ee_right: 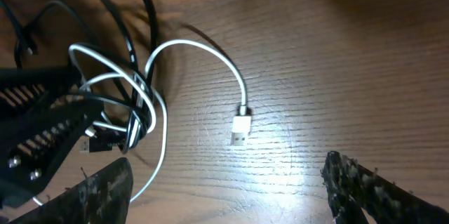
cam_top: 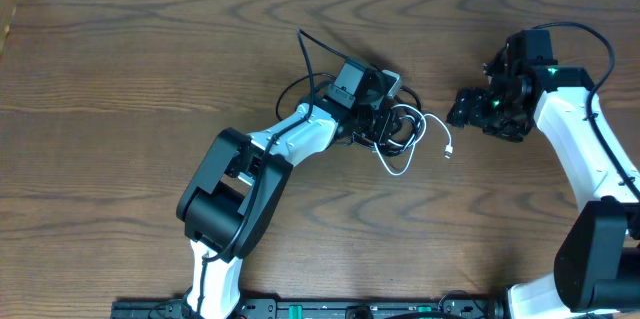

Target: Untangle cables

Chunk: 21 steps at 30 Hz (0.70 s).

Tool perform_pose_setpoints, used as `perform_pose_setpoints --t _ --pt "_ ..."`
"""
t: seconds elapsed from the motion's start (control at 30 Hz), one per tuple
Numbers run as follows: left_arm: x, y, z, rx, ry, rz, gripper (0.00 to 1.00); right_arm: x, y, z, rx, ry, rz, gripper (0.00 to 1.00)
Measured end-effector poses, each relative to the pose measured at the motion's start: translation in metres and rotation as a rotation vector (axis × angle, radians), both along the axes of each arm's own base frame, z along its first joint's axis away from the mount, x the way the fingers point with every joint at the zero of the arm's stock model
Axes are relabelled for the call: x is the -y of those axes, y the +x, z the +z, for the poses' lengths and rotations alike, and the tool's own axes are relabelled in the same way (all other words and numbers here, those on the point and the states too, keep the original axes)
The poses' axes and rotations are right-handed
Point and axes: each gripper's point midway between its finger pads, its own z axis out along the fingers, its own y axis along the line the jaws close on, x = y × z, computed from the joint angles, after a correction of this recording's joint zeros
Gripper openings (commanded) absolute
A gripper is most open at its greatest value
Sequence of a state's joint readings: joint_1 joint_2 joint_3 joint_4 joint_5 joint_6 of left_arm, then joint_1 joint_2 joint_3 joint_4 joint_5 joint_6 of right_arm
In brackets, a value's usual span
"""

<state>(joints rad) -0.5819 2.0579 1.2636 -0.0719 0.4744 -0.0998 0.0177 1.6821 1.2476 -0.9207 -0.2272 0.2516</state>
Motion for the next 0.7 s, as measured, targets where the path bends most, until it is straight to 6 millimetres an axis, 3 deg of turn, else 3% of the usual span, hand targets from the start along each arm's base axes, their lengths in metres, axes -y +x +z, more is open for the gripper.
perform_pose_setpoints --t 0.23,0.4,0.7 --pt "-0.001 -0.002 0.008 -0.046 -0.077 -0.034 0.36 -0.002 0.0 0.0 0.006 -0.003 0.02 0.84" --pt "-0.002 -0.01 0.017 -0.113 -0.17 -0.083 0.36 -0.002 0.0 0.0 0.008 -0.004 0.026 0.85" --pt "-0.019 0.0 0.005 -0.085 -0.082 -0.036 0.35 -0.002 0.0 0.0 0.009 -0.006 0.033 0.87"
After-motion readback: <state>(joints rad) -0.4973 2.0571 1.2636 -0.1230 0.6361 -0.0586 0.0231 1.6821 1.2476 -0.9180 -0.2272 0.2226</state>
